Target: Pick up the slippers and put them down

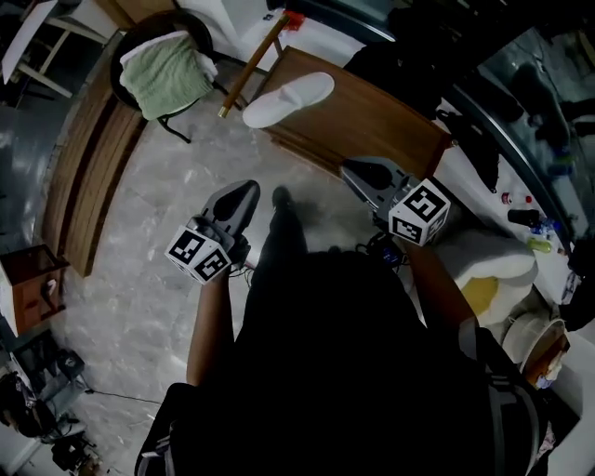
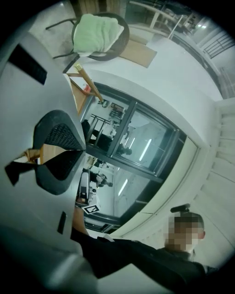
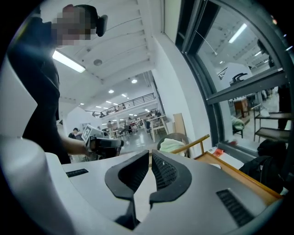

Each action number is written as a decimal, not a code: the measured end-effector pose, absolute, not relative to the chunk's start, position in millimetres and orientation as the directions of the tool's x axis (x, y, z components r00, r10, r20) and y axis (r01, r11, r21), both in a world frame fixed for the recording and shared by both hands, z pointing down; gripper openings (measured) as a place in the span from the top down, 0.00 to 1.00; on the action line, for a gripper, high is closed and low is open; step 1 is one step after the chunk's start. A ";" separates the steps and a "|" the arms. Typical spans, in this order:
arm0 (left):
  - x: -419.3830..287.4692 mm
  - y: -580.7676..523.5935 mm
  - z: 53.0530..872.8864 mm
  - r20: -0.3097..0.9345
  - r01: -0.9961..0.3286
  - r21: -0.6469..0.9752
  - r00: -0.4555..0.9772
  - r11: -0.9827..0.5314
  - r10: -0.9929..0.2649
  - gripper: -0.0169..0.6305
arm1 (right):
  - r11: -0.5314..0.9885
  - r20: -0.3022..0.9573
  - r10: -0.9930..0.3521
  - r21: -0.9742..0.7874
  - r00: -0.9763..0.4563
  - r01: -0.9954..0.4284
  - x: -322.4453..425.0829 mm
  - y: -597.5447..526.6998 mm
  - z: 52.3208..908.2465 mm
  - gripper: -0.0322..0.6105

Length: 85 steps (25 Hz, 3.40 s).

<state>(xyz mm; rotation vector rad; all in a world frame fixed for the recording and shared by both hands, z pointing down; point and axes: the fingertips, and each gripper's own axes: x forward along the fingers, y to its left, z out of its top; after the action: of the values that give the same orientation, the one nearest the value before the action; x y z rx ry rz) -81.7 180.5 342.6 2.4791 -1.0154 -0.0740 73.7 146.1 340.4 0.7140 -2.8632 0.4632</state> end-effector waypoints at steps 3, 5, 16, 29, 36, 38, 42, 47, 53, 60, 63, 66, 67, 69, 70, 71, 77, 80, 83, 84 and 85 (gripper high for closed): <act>-99.5 131.1 338.0 0.113 -0.613 0.425 0.766 -0.666 -0.633 0.95 | 0.807 0.240 -0.475 -0.266 -0.847 -0.528 54.8 103.3 334.6 0.90; -106.7 101.4 333.5 0.105 -0.587 0.418 0.789 -0.694 -0.605 0.95 | 0.786 0.264 -0.501 -0.259 -0.824 -0.561 46.7 74.8 332.4 0.90; -113.2 20.9 353.3 0.084 -0.433 0.484 0.888 -0.761 -0.452 0.95 | 0.722 0.264 -0.569 -0.293 -0.779 -0.627 23.1 -23.4 327.8 0.90; -77.8 -25.4 430.4 0.218 -0.580 0.517 0.801 -0.630 -0.558 0.95 | 0.647 0.377 -0.475 -0.463 -0.795 -0.606 66.7 -130.5 461.1 0.90; -24.8 -38.2 496.5 0.246 -0.563 0.498 0.821 -0.660 -0.515 0.95 | 0.571 0.442 -0.436 -0.537 -0.784 -0.621 90.0 -162.1 552.9 0.75; -11.3 -39.4 513.1 0.239 -0.545 0.498 0.834 -0.674 -0.497 0.95 | 0.563 0.468 -0.404 -0.550 -0.786 -0.617 91.9 -164.2 572.4 0.74; 13.0 -32.6 539.5 0.241 -0.503 0.518 0.862 -0.692 -0.446 0.95 | 0.528 0.522 -0.372 -0.561 -0.767 -0.638 103.1 -170.5 597.5 0.66; 29.8 -24.6 548.0 0.225 -0.460 0.517 0.887 -0.722 -0.404 0.95 | 0.512 0.570 -0.286 -0.588 -0.770 -0.626 99.3 -169.2 619.1 0.63; 29.5 -26.3 556.2 0.235 -0.463 0.511 0.885 -0.724 -0.401 0.95 | 0.499 0.603 -0.255 -0.587 -0.756 -0.637 98.8 -177.1 630.4 0.63; 29.7 -35.4 557.5 0.224 -0.468 0.499 0.882 -0.729 -0.414 0.95 | 0.456 0.655 -0.189 -0.601 -0.732 -0.656 95.1 -175.2 641.0 0.64; 31.1 -36.3 560.5 0.228 -0.464 0.496 0.885 -0.734 -0.405 0.95 | 0.414 0.640 -0.154 -0.650 -0.753 -0.637 89.6 -174.2 641.5 0.64; 31.4 -32.2 563.6 0.237 -0.463 0.508 0.886 -0.726 -0.399 0.95 | 0.404 0.655 -0.129 -0.651 -0.745 -0.642 90.0 -171.8 644.3 0.69; 31.9 -30.8 563.8 0.238 -0.462 0.508 0.886 -0.727 -0.397 0.95 | 0.403 0.658 -0.126 -0.650 -0.742 -0.644 92.0 -171.3 644.7 0.75; 32.4 -29.1 563.4 0.238 -0.458 0.506 0.888 -0.731 -0.393 0.95 | 0.397 0.649 -0.126 -0.660 -0.750 -0.637 95.7 -169.8 643.3 0.82; 32.1 -28.6 563.7 0.238 -0.457 0.504 0.889 -0.732 -0.391 0.95 | 0.394 0.638 -0.128 -0.670 -0.759 -0.629 96.9 -168.5 642.1 0.83; 31.3 -28.4 564.6 0.238 -0.457 0.503 0.889 -0.734 -0.391 0.95 | 0.390 0.623 -0.135 -0.681 -0.770 -0.620 97.6 -167.2 640.8 0.84; 24.3 -27.4 568.1 0.251 -0.470 0.495 0.883 -0.731 -0.397 0.95 | 0.361 0.507 -0.202 -0.756 -0.838 -0.545 100.0 -158.7 617.3 0.88; 21.1 -22.3 566.3 0.254 -0.475 0.482 0.880 -0.736 -0.402 0.95 | 0.344 0.450 -0.230 -0.792 -0.863 -0.505 100.8 -151.1 600.3 0.88; 17.0 -14.5 564.5 0.267 -0.486 0.494 0.874 -0.721 -0.406 0.95 | 0.331 0.410 -0.252 -0.815 -0.877 -0.476 102.4 -144.3 583.9 0.88; 15.3 -12.7 562.8 0.269 -0.492 0.499 0.871 -0.714 -0.412 0.95 | 0.330 0.402 -0.258 -0.818 -0.878 -0.471 103.9 -142.5 579.3 0.88; 13.6 -10.9 560.8 0.271 -0.497 0.502 0.867 -0.708 -0.417 0.95 | 0.325 0.392 -0.266 -0.824 -0.881 -0.465 105.5 -140.9 574.6 0.88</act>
<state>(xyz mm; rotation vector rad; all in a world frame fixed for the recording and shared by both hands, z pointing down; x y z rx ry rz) 13.6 -10.9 560.8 2.4572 -0.6619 0.1837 105.5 -140.9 574.6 0.6704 -2.4004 1.5889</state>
